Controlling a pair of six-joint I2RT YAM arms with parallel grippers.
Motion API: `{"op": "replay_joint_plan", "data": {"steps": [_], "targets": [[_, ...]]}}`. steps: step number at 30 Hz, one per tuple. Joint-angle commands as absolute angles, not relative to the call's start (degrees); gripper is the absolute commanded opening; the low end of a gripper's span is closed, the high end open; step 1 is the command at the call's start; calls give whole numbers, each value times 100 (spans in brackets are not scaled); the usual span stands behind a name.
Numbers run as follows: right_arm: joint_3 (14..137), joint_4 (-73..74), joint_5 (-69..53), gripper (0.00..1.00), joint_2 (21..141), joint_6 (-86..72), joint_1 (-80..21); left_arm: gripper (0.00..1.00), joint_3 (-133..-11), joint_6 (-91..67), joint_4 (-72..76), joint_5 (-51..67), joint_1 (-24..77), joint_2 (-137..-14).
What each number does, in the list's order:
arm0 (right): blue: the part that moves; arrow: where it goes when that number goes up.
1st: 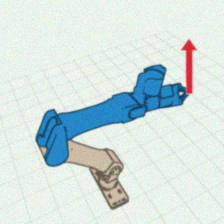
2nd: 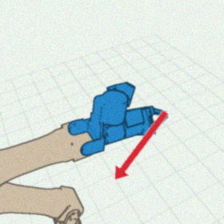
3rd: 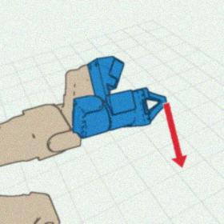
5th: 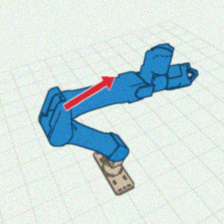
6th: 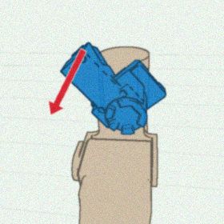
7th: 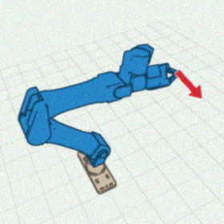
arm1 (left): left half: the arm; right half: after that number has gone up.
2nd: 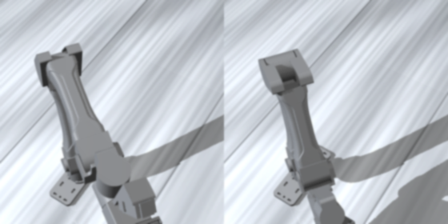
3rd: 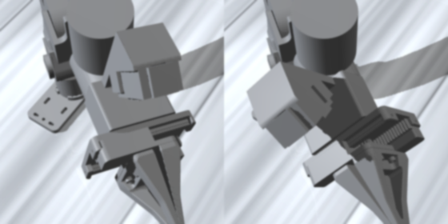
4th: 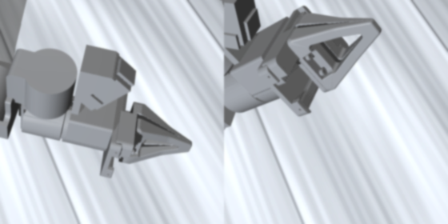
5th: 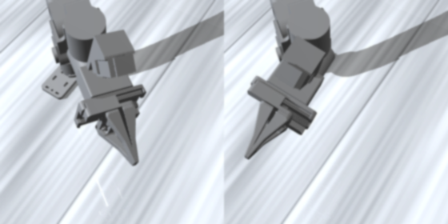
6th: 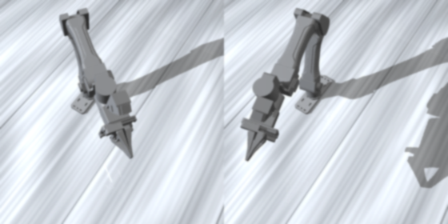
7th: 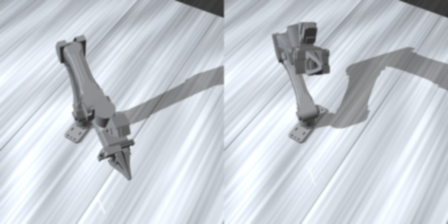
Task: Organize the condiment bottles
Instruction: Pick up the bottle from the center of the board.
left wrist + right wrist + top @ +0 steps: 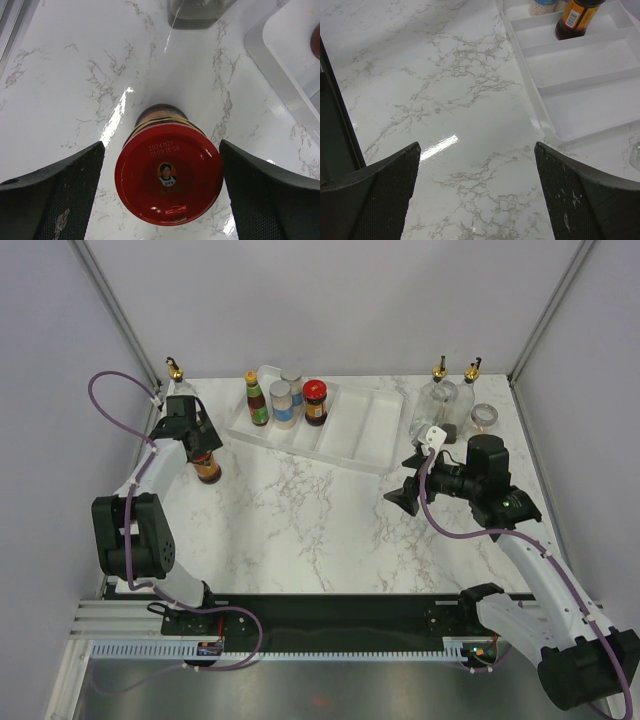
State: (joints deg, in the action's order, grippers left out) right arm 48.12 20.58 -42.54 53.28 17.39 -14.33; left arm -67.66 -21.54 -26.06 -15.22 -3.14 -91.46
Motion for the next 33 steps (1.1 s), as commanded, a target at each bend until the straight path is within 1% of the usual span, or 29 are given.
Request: {"op": "replay_joint_plan", "data": {"steps": [1, 33], "targets": [[4772, 1890, -4359, 98, 5238, 1846, -1397, 97, -6847, -2127, -2443, -1696, -316, -9220], [4755, 1872, -4412, 98, 5186, 1828, -1283, 97, -6811, -2127, -2443, -1696, -308, -9044]]}}
